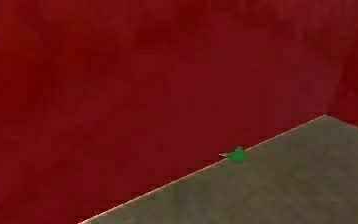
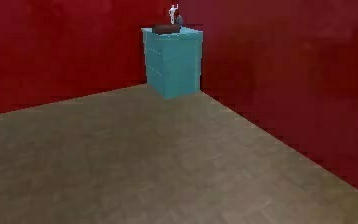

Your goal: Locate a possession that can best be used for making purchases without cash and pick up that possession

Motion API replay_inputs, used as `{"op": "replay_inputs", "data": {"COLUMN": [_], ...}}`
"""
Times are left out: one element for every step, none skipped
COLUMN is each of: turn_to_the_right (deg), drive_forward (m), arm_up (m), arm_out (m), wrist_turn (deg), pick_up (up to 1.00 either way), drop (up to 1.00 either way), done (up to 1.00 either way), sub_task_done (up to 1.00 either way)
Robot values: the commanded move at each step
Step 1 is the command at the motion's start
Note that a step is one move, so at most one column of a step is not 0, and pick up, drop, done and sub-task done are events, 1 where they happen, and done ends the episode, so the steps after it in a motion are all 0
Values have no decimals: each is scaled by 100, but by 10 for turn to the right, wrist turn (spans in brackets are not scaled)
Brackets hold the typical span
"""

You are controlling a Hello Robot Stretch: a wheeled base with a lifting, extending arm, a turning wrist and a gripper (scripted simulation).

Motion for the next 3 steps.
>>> {"op": "replay_inputs", "data": {"turn_to_the_right": [450,450,450], "drive_forward": [0,0,0], "arm_up": [0,0,0], "arm_out": [0,0,0], "wrist_turn": [0,0,0], "pick_up": [0,0,0], "drop": [0,0,0], "done": [0,0,0], "sub_task_done": [0,0,0]}}
